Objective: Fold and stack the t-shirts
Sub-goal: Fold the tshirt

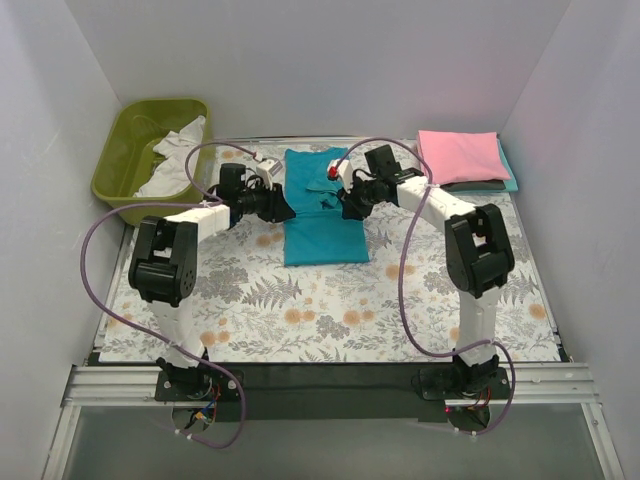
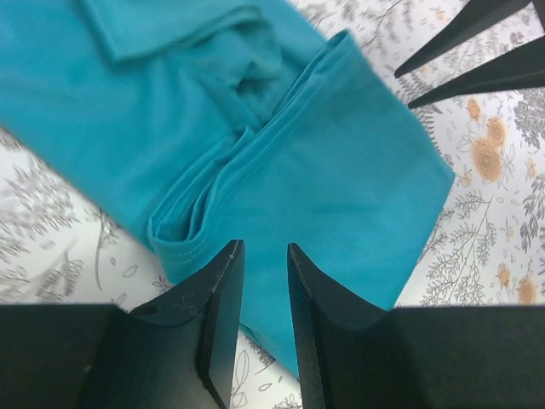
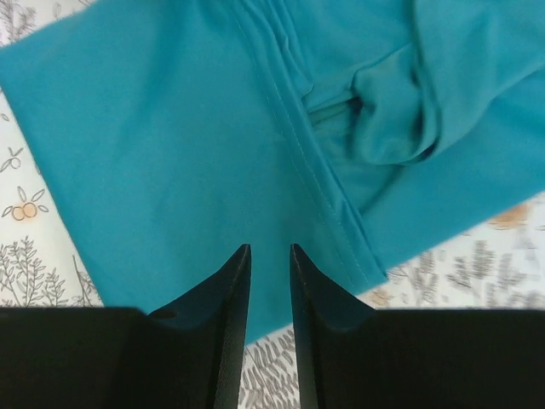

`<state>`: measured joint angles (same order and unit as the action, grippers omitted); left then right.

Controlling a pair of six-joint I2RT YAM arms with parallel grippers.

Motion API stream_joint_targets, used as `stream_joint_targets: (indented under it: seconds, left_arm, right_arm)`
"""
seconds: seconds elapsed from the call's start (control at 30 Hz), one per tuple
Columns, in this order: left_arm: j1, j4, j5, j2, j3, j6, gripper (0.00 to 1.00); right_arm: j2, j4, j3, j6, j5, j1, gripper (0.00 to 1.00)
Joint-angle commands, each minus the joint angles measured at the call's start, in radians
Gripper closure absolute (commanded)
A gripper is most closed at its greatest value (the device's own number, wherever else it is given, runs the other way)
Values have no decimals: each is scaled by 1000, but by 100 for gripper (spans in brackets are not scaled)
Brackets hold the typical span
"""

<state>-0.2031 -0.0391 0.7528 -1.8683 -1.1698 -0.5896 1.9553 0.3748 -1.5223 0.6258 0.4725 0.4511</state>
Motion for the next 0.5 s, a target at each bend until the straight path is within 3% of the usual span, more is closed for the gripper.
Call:
stream_joint_targets:
  seconds: [0.0,0.23,0.37,0.47]
  left_arm:
    - [1,-79,-23,-61,-7,-176,73]
    - [11,-104,-59,-250,-148,-228,75]
    - [24,-71,-72,-314,-194,-222,75]
    - [34,-38,-8,-287,-191,-196,71]
  right_arm:
    - [109,24,-116,-115,96,-37,73]
    - [289,7,-255,-193,120,-84,75]
    - [321,10,-279,-230,166,-98,75]
    - [269,41,-276,-236,192,-97,69]
